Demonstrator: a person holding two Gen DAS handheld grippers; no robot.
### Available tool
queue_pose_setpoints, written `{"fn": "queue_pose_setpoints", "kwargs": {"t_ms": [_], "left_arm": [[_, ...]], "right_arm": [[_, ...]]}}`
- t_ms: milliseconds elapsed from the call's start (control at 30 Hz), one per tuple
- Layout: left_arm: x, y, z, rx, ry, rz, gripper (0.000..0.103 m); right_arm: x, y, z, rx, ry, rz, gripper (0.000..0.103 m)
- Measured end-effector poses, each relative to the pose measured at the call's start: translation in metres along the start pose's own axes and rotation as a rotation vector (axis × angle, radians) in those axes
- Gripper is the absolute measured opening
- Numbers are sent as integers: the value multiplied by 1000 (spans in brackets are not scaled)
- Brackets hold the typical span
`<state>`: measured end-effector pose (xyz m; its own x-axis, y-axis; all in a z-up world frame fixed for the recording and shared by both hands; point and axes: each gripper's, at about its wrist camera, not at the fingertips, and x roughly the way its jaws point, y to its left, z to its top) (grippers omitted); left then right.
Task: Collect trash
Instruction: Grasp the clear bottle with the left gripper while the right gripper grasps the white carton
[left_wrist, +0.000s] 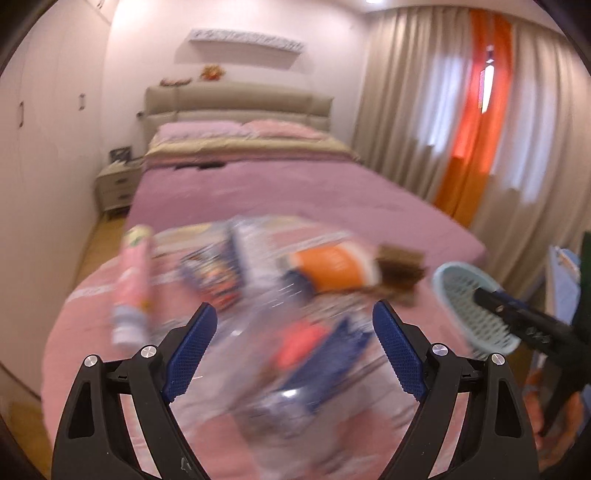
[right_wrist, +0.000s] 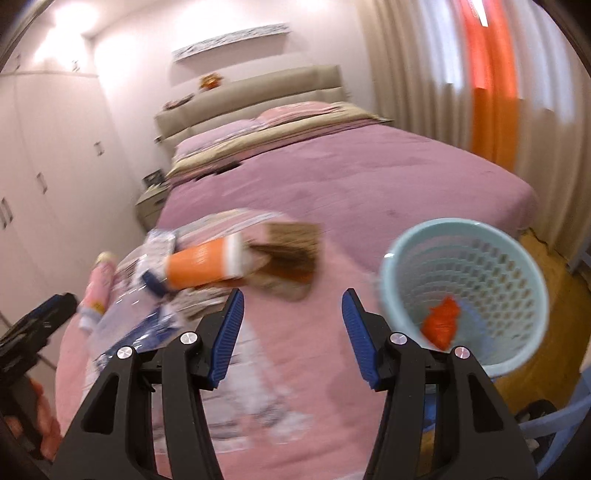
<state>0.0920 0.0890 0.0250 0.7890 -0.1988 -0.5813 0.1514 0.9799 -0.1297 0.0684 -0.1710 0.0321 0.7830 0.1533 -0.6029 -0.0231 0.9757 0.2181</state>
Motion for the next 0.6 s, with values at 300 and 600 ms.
{"fn": "queue_pose_setpoints", "kwargs": {"t_ms": [300,600], "left_arm": [[21,63,-28,-81,133,-80,75],[21,84,-36,-96,157,-111,72]], "right_arm": [[38,77,-20,-7,148,128,52],[78,94,-33,160,328,173,61]]}}
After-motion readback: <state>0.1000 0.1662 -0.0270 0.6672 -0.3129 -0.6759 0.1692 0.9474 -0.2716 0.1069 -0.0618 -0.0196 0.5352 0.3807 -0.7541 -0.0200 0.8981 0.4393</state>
